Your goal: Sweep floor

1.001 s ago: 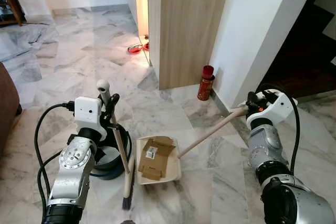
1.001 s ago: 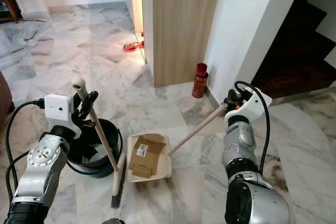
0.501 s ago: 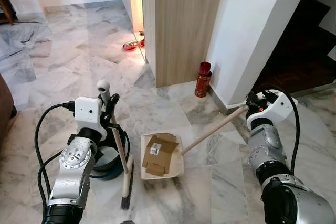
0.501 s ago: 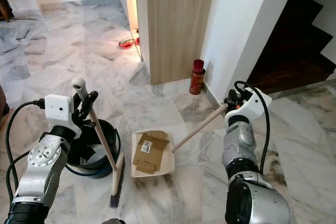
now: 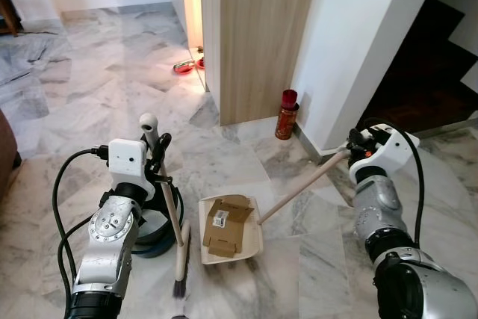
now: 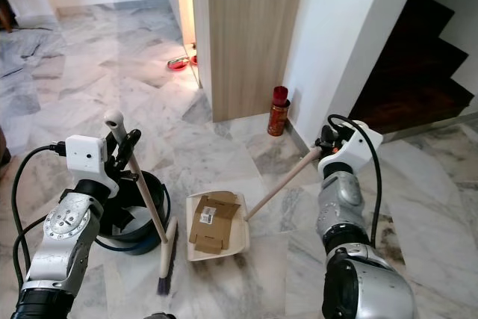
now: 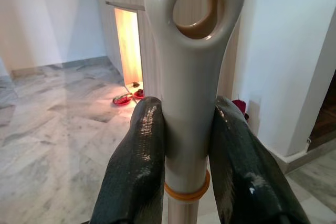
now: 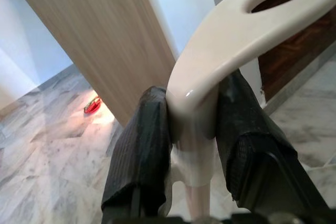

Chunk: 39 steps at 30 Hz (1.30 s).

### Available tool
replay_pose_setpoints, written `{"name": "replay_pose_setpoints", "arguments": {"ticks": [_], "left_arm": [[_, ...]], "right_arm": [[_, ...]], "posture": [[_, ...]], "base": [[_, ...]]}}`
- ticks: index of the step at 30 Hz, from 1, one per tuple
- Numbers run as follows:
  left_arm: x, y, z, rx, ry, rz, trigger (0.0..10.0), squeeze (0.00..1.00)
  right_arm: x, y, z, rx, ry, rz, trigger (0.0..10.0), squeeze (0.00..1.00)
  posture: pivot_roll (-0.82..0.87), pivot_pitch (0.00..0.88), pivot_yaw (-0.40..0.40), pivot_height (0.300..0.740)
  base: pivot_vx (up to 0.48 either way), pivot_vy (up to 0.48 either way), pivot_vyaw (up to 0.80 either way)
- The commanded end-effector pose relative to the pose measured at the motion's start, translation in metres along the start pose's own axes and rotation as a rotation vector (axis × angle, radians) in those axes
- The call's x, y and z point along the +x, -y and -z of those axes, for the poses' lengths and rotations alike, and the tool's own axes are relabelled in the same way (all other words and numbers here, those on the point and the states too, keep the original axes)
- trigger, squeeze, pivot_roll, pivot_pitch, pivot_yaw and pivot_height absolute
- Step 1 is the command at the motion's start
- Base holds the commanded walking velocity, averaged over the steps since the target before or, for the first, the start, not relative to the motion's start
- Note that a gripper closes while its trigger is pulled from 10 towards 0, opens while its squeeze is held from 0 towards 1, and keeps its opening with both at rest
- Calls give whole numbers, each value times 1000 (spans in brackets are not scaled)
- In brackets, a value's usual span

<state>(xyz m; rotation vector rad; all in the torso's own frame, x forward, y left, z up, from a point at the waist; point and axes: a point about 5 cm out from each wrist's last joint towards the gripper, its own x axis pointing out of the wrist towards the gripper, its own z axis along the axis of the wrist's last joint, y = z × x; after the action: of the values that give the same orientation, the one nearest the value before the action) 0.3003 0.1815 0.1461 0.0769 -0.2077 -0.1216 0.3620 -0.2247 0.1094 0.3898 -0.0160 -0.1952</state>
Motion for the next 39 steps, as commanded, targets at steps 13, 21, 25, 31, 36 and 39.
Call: {"name": "replay_pose_setpoints", "arguments": {"ticks": [13,21,25,31,36,39], "left_arm": [[3,1,-6,27,40,14,10000,0],[4,4,-6,44,40,33,10000,0],[4,4,-6,44,41,32,10000,0],[3,3,-6,45,43,26,10000,0],[2,3,-4,48,34,16,10000,0],[0,2,-3,47,33,11,10000,0]], "right_arm": [[6,-8,-19,-36,77,-39,10000,0],[5,-9,-17,-41,77,-40,10000,0],[5,-9,-17,-37,75,-39,10000,0],[5,-9,-18,-43,76,-37,10000,0],[6,-11,-19,-48,77,-46,10000,0],[7,-16,-21,-49,87,-65,10000,0]], "posture": [[64,0,-69,740],[64,0,-67,740],[66,0,-68,740],[67,0,-73,740],[68,0,-77,740],[68,0,-77,740]], "base": [[-75,0,0],[-275,0,462],[-304,0,400],[-281,0,0],[0,0,654],[0,0,448]]}}
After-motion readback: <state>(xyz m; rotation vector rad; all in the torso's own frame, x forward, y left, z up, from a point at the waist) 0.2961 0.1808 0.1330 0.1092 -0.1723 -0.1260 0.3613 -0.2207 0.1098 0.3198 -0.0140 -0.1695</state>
